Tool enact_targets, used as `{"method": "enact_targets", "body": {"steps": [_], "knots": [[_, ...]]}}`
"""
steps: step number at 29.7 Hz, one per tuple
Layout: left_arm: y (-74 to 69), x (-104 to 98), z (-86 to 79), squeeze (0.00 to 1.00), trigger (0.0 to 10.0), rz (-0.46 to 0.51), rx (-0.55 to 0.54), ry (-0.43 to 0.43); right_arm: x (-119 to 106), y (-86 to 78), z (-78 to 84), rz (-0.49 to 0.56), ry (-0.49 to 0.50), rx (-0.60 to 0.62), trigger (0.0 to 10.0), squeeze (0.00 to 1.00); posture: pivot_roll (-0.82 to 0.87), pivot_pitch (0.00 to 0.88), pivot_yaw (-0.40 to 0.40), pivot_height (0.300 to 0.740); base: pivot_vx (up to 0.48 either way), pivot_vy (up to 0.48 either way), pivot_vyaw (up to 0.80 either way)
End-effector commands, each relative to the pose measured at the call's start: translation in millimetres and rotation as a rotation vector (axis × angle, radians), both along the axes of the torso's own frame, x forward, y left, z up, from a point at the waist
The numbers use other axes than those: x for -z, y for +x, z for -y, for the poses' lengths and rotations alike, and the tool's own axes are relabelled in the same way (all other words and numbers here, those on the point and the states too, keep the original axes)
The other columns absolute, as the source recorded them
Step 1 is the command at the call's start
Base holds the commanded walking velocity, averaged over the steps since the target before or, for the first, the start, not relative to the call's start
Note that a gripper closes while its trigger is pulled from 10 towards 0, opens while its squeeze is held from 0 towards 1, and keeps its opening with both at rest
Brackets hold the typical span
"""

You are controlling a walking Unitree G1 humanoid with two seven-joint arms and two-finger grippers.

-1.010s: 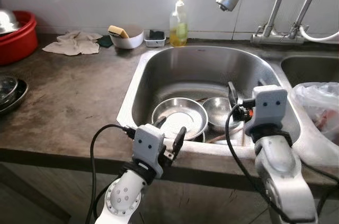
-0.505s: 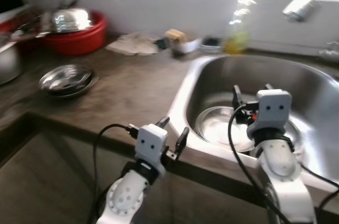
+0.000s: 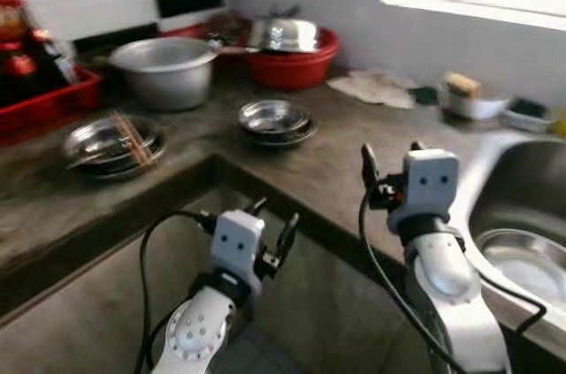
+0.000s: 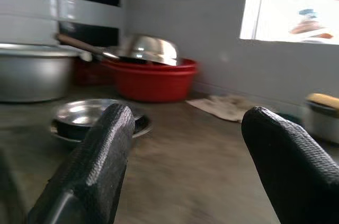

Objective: Kitchen organization

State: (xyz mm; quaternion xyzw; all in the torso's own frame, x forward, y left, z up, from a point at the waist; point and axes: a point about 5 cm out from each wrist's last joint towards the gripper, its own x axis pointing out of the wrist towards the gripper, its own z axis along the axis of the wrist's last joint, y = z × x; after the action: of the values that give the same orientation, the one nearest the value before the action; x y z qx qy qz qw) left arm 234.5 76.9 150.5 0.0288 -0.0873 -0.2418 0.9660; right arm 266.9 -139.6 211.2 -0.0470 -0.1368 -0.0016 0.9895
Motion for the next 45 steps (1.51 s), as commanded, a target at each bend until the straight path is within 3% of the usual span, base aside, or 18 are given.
{"method": "enact_targets", "body": {"steps": [1, 20, 45], "knots": [[-1.3, -0.4, 3.9, 0.0, 10.0, -0.001, 0.017, -0.001, 0.9, 0.3, 6.5, -0.01, 0.0, 0.03, 10.0, 0.0, 0.18, 0.045, -0.006, 0.74, 0.0, 0.0, 0.8], [-4.8, 4.2, 6.4, 0.0, 10.0, -0.015, 0.016, 0.011, 4.1, 6.0, 2.9, -0.042, 0.025, 0.005, 10.0, 0.0, 0.19, 0.07, -0.012, 0.74, 0.0, 0.0, 0.13], [-8.4, 6.6, 5.0, 0.0, 10.0, -0.028, 0.004, 0.009, 4.0, 9.4, 1.6, -0.042, 0.027, -0.001, 10.0, 0.0, 0.19, 0.084, -0.012, 0.74, 0.337, 0.0, 0.0]]}}
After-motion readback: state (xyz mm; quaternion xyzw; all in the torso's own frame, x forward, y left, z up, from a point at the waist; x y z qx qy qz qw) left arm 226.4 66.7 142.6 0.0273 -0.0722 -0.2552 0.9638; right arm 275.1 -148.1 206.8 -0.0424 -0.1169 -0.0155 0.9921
